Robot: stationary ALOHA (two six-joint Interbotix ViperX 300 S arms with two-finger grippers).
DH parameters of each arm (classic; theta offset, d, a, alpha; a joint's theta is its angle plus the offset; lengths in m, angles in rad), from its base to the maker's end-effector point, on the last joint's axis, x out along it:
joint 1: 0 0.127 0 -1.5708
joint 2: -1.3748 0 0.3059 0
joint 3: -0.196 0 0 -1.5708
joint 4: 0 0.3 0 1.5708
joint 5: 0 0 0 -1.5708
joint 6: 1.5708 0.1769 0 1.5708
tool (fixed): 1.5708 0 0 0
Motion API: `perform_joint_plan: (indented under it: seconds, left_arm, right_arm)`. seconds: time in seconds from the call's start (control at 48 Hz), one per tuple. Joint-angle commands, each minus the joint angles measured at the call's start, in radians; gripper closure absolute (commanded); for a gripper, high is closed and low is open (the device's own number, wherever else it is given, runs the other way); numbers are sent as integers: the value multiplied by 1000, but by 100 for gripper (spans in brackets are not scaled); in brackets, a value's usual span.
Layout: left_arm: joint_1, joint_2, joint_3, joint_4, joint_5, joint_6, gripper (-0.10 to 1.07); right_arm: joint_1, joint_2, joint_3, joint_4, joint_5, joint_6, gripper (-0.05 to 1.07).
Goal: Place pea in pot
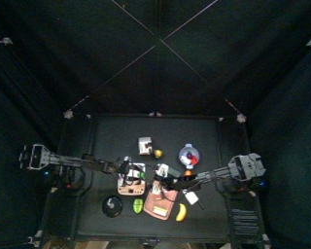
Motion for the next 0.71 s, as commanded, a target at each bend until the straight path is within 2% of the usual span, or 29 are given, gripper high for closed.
perform_joint_plan:
  seconds: [0.0,0.125,0.25,0.5,0.688]
  left_arm:
    - [8,-21,-12,3,-2,2,28]
    - [46,-40,6,2,6,-3,28]
    - [63,-77,34,-20,58,-5,28]
    - [58,-213,117,-80,225,-3,28]
    - [48,-282,160,-109,281,-3,28]
  right_arm:
    - [11,-57,-6,-6,26,3,-2]
    - [23,-97,11,-9,63,3,-2]
    - [26,-127,41,-5,60,6,-2]
    - [26,-137,74,3,26,5,-2]
    - [20,-196,97,12,35,6,-2]
